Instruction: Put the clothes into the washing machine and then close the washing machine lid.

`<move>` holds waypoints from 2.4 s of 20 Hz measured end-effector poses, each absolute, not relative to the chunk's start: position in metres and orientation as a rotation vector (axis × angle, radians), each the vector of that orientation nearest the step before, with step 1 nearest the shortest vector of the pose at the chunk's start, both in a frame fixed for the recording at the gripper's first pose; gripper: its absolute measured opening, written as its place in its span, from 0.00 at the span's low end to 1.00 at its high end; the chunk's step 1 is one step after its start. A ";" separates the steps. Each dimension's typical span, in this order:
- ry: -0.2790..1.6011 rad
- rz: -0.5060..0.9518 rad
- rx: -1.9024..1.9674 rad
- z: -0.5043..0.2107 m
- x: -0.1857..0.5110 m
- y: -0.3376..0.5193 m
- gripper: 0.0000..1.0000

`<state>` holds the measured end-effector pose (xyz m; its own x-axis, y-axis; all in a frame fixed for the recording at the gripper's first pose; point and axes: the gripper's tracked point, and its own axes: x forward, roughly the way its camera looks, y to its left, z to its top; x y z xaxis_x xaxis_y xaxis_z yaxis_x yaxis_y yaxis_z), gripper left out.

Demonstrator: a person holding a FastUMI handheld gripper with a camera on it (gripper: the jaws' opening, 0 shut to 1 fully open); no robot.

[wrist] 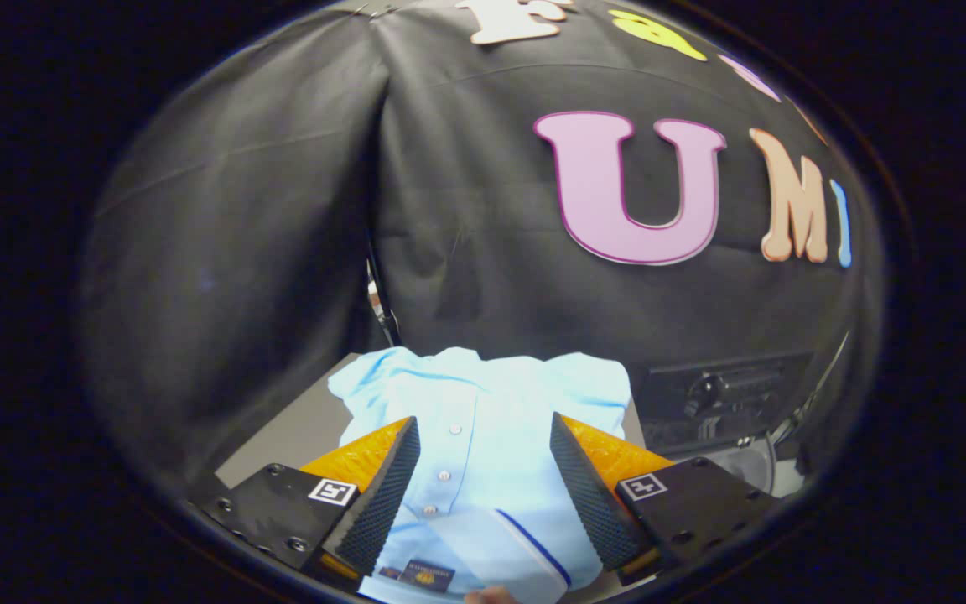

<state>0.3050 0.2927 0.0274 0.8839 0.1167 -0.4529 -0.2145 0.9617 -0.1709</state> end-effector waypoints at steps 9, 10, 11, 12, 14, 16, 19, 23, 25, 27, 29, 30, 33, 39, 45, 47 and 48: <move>0.716 0.194 -0.239 -0.050 0.345 0.300 0.67; 0.704 0.243 -0.225 -0.054 0.351 0.304 0.56; 0.736 0.270 -0.167 -0.058 0.347 0.301 0.46; 0.744 0.274 -0.094 -0.058 0.349 0.303 0.36; 0.738 0.304 -0.076 -0.054 0.346 0.306 0.15; 0.684 0.285 -0.114 -0.049 0.351 0.301 0.09; 0.618 0.298 -0.118 -0.028 0.350 0.304 0.01; 0.455 0.293 -0.104 0.028 0.332 0.290 0.01; 0.367 0.280 -0.136 0.059 0.314 0.277 0.00; 0.290 0.245 -0.185 0.108 0.297 0.263 0.00; 0.229 0.209 -0.197 0.141 0.277 0.250 0.00; 0.202 0.186 -0.192 0.159 0.273 0.248 0.01; 0.086 0.124 -0.240 0.219 0.242 0.237 0.00; 0.024 0.063 -0.297 0.232 0.223 0.244 0.00; 0.082 0.014 -0.289 0.222 0.226 0.239 0.00; 0.120 -0.003 -0.284 0.215 0.225 0.234 0.00; 0.141 -0.009 -0.270 0.212 0.224 0.232 0.00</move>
